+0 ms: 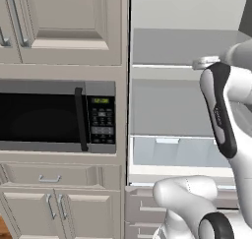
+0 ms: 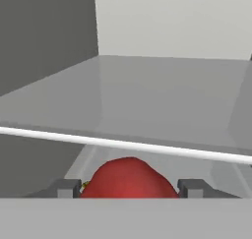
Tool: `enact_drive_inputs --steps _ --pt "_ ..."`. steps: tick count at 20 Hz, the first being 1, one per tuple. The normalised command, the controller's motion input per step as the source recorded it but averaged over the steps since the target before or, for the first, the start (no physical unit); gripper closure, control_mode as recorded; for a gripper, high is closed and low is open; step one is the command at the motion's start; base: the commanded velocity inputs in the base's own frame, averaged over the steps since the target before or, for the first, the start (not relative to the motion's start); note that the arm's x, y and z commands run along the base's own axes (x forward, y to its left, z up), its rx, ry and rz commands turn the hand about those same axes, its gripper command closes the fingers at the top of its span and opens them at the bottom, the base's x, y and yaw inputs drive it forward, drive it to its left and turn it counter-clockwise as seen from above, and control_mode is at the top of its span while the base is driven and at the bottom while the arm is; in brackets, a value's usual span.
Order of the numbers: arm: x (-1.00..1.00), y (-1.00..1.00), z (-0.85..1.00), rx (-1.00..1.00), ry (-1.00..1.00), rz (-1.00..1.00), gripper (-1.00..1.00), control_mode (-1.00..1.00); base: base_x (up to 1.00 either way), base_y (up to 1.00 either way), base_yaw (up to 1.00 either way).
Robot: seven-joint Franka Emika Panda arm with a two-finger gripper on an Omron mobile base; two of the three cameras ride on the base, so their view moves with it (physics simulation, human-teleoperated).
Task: Place the cold items (bell pepper and kiwi) from the fridge in one tupperware on the dining counter. Place the warm items (hot dog and kebab skewer) in the stove area in another tupperware.
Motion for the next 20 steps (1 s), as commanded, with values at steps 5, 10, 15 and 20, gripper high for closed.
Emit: enact_drive_inputs --steps 5,10,15,20 --pt "-1.0 0.45 -0.35 -0.23 0.03 0.2 1.0 -1.0 0.0 0.0 0.0" --pt "-1.0 0.47 -0.59 -0.27 0.16 0.19 1.0 -1.0 0.0 0.0 0.0" --pt "-0.7 0.54 -0.64 -0.26 0.28 0.15 1.0 -1.0 0.0 0.0 0.0" --pt "-0.1 0.48 -0.56 -0.13 0.13 0.1 1.0 -1.0 0.0 0.0 0.0"
